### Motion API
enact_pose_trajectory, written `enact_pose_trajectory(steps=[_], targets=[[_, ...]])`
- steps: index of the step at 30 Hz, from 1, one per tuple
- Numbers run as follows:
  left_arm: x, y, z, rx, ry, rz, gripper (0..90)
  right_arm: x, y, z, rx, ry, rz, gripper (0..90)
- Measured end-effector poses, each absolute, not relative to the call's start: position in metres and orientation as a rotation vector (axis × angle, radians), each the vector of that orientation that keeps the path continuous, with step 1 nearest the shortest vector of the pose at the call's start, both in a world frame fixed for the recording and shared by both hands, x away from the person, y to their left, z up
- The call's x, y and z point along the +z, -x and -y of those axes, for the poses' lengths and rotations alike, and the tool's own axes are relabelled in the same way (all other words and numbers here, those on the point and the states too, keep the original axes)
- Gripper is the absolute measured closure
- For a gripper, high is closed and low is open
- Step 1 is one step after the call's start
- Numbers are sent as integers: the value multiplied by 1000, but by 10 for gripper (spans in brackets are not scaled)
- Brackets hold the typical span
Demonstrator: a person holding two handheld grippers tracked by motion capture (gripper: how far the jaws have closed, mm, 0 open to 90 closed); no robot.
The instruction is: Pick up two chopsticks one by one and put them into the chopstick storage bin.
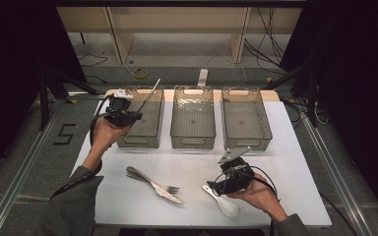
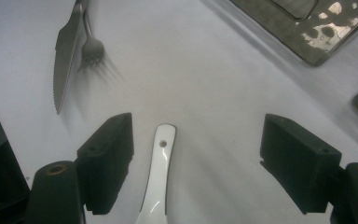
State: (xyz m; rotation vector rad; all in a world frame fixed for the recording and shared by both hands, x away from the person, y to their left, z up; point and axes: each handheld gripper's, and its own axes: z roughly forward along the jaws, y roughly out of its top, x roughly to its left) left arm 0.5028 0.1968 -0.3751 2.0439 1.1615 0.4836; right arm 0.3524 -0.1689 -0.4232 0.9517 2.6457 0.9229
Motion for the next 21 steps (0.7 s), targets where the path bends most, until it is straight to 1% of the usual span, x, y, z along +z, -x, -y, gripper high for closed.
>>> enact_pose_trajectory(steps=[8,16,21], targets=[[-378,-527,-199,467,-2017,-1224,853,-424,-350,172,920,-949,-2650,267],[-384,-546,-201,507,-2028,-1268,852,-425,-348,172,917,-949,-2656,267],[-390,-553,-198,539,-2063,-1274,851,-427,-347,172,894,-927,-2674,267]])
